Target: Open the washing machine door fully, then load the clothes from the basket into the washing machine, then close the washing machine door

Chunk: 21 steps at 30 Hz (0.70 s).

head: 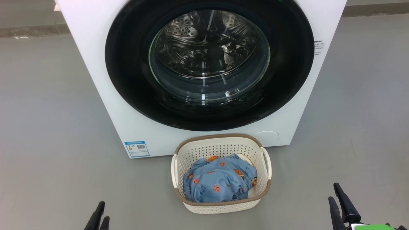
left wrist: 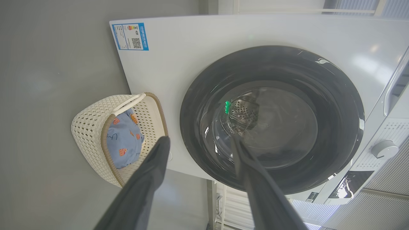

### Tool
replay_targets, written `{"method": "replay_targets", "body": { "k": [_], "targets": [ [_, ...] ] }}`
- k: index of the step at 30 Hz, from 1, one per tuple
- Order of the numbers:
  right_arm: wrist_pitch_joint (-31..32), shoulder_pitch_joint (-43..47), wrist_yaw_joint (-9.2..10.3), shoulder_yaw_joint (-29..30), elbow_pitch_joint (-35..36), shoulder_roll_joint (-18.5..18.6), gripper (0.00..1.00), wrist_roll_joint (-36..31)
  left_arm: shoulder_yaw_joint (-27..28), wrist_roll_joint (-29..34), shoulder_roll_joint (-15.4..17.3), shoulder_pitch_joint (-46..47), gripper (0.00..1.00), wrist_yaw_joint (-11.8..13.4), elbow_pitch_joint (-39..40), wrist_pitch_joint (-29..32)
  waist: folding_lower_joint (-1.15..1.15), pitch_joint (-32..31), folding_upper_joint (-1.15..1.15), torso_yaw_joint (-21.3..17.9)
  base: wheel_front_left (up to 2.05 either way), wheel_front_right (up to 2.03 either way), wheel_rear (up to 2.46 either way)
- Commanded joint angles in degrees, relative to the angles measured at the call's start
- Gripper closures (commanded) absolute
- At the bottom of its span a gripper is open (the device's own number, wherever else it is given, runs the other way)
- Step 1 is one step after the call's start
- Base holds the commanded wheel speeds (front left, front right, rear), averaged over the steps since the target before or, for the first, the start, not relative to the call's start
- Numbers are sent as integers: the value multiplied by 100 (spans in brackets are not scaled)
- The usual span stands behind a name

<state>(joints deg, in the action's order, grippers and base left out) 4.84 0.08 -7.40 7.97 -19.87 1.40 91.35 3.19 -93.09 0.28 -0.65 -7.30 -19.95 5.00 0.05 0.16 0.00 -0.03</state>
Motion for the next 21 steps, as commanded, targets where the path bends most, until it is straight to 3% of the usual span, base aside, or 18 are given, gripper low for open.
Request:
{"method": "replay_targets", "body": {
  "k": [1,21],
  "targets": [
    [-51,-120,-1,-43,195,22,0,-83,6,67,59,164,0,-1,182,-52,-1,5,0,0,0,0,0],
    [-386,-142,-2,-132,614,44,0,-1231,-23,1194,95,237,0,-4,334,-390,-5,25,0,-8,0,0,0]
  ]
}}
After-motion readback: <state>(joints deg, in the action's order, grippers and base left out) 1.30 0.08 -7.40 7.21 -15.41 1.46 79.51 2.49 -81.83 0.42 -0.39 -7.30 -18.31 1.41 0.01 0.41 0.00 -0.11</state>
